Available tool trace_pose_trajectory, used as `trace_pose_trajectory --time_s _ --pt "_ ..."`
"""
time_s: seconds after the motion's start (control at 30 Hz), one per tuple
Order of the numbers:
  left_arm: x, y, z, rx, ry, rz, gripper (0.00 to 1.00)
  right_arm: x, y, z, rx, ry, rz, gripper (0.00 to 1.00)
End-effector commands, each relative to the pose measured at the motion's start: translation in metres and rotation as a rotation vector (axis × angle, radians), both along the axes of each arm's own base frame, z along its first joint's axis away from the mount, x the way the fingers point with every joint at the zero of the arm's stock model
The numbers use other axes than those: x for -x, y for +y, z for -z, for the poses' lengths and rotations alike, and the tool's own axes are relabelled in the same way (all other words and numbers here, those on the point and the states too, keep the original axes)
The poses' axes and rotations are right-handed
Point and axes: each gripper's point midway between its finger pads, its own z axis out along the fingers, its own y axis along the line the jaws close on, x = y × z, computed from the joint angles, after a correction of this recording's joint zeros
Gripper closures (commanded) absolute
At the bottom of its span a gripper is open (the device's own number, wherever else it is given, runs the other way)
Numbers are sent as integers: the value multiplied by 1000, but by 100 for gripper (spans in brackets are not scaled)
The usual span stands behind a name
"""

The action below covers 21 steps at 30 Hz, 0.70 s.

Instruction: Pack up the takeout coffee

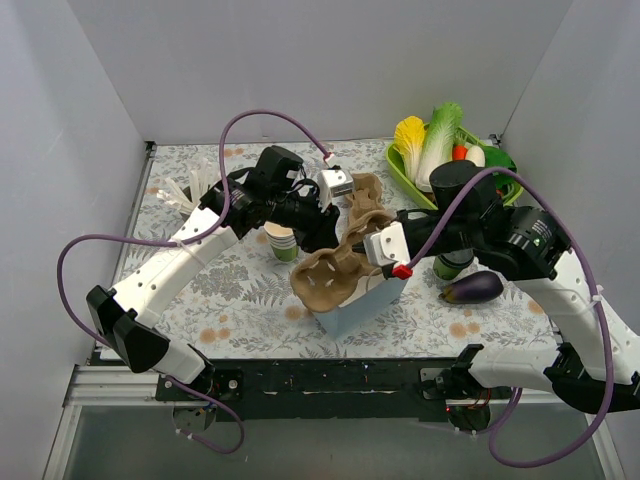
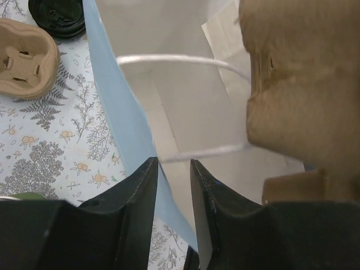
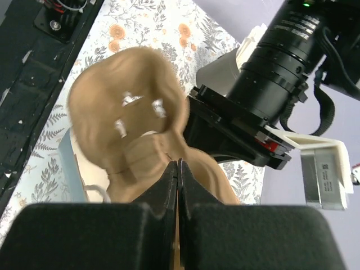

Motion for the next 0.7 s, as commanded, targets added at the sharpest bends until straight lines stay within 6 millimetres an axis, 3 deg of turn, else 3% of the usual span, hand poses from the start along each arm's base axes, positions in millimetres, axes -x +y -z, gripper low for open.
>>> trace_pose_trajectory --time_s 0.0,0.3,0.53,0.67 --pt "6 3 -21 47 -64 24 69 2 -2 -8 -7 -112 -24 99" --pt "5 6 -16 35 -77 18 61 -12 -4 9 47 -63 70 99" --pt "4 4 -15 39 -76 25 62 -15 -7 25 108 -41 78 99" --pt "4 3 -12 37 -69 29 62 -38 -8 30 124 -98 170 99"
